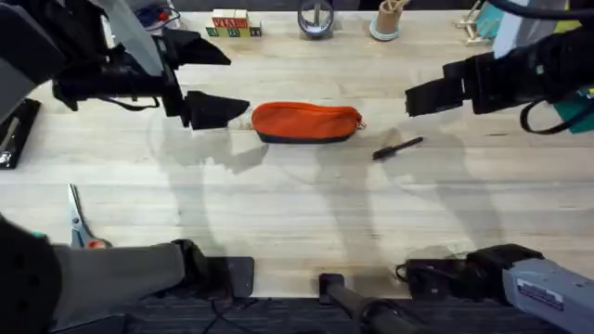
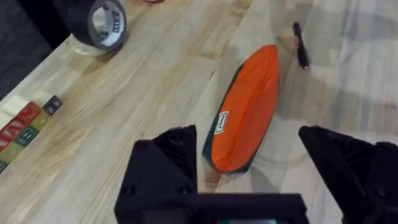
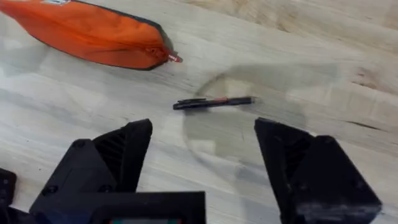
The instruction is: Unzip the bag, pick up the pens from the table one at a time and place them inside, then zip the bag closed.
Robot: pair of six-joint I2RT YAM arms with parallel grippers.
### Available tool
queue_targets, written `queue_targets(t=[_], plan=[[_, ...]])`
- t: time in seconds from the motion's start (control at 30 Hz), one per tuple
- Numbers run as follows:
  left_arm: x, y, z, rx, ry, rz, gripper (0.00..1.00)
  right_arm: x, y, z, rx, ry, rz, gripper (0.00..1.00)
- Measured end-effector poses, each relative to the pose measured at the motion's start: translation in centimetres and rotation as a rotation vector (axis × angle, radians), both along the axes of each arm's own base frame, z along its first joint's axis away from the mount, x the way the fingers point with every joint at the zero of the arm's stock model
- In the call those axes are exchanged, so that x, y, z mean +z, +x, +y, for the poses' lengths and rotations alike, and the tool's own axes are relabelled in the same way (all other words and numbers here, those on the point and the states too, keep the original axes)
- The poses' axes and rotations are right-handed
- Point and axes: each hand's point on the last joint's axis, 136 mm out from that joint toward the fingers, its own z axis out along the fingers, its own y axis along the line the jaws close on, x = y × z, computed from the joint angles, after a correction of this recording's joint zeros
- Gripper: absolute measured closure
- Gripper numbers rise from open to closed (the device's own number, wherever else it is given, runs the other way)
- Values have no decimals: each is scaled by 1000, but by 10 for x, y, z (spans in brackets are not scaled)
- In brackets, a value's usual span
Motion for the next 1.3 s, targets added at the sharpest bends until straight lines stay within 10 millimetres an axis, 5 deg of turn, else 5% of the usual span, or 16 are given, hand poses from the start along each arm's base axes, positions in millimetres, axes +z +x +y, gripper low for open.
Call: queue_targets(t=[0.7,1.3], plan=[[-65,15,-4,-131,-139,-17,10,0,0,0,0,0,0,4],[-98,25,-5,-129,-214,16,10,0,0,0,0,0,0,3]])
